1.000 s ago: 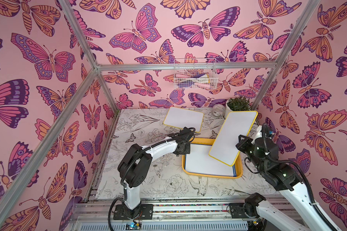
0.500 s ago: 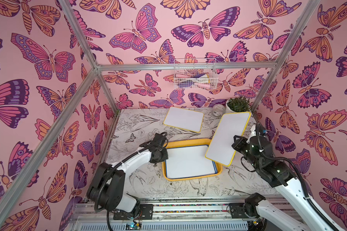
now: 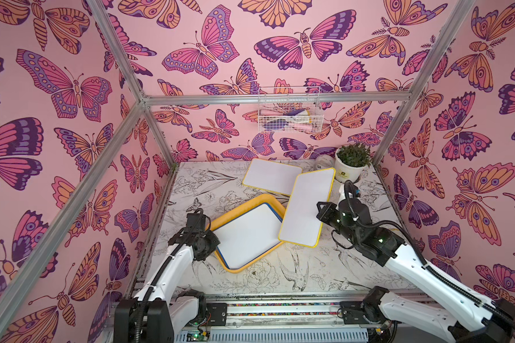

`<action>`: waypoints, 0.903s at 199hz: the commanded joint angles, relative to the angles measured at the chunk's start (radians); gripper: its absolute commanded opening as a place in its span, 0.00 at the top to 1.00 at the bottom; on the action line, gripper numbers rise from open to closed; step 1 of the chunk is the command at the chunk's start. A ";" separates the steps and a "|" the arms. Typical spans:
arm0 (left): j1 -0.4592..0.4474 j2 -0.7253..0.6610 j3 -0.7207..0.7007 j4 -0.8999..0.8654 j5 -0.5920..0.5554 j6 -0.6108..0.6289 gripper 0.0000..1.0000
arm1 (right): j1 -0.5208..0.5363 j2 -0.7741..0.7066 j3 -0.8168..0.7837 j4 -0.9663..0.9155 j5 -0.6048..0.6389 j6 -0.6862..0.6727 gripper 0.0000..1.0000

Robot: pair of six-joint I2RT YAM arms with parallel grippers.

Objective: Put the whiteboard into the storage box
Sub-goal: Move the storage box to the center of the board.

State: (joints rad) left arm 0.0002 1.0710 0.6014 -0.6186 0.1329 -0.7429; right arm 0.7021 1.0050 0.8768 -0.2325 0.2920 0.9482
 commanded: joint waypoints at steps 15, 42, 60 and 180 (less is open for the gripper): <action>0.092 -0.033 -0.023 -0.006 0.081 -0.133 1.00 | 0.069 0.068 0.062 0.215 0.072 0.090 1.00; 0.121 -0.019 -0.056 0.057 0.142 -0.220 1.00 | 0.090 0.135 0.069 0.296 0.065 0.157 1.00; 0.127 -0.013 -0.076 0.096 0.164 -0.279 1.00 | 0.096 0.173 0.074 0.340 0.063 0.199 1.00; 0.130 -0.121 -0.154 0.137 0.138 -0.444 0.88 | 0.151 0.415 0.134 0.536 0.014 0.354 1.00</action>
State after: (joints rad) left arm 0.1139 0.9520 0.4675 -0.4503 0.2375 -1.0828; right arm 0.8299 1.4059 0.9401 0.1635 0.3050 1.2465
